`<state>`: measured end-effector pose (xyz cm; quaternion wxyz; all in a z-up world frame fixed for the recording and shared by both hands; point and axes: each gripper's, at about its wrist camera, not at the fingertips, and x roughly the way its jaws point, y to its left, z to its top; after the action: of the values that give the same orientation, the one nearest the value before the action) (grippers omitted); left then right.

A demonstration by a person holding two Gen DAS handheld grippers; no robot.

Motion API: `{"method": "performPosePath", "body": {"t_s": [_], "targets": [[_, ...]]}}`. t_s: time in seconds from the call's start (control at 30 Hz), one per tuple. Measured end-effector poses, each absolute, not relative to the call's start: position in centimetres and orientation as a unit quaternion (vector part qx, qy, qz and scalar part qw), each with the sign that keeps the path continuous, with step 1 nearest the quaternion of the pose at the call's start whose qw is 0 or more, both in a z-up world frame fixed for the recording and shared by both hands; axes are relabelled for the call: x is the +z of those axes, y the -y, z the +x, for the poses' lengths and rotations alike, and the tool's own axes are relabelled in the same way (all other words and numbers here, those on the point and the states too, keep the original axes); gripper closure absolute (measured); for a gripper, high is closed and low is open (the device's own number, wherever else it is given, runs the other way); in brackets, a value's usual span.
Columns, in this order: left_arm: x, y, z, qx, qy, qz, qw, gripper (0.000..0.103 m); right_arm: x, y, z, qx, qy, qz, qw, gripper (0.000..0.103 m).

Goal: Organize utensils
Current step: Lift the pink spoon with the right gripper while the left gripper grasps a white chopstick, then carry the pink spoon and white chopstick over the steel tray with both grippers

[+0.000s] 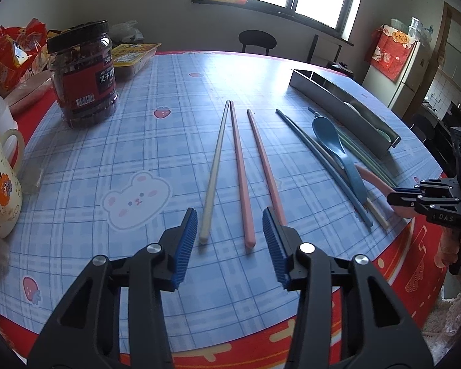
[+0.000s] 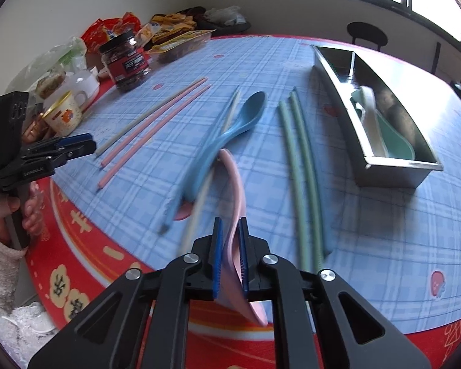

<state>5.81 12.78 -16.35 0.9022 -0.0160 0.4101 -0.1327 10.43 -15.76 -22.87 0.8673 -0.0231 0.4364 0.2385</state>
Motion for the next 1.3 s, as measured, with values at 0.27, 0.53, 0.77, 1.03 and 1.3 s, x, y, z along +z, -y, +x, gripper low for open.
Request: {"method": "performPosePath", "body": {"t_s": [0.27, 0.53, 0.77, 1.03, 1.3], "targets": [[-16.1, -11.3, 8.2, -0.123, -0.418, 0.036, 0.899, 0.072, -23.1, 16.2, 11.2, 0.227, -0.411, -0.016, 0.883, 0.093], [-17.0, -9.9, 13.2, -0.110, -0.445, 0.064, 0.887, 0.074, -23.2, 16.4, 11.0, 0.220, -0.397, -0.017, 0.891, 0.093], [-18.2, -8.7, 16.2, -0.096, -0.457, 0.089, 0.880, 0.080, -23.2, 17.0, 11.2, 0.223, -0.396, -0.005, 0.891, 0.093], [-18.2, -8.6, 17.4, -0.096, -0.468, 0.088, 0.874, 0.080, -23.3, 17.1, 11.5, 0.230, -0.400, 0.005, 0.887, 0.092], [-18.2, -8.4, 15.4, -0.103, -0.463, 0.095, 0.875, 0.093, -23.4, 17.4, 11.5, 0.236, -0.401, 0.013, 0.885, 0.092]]}}
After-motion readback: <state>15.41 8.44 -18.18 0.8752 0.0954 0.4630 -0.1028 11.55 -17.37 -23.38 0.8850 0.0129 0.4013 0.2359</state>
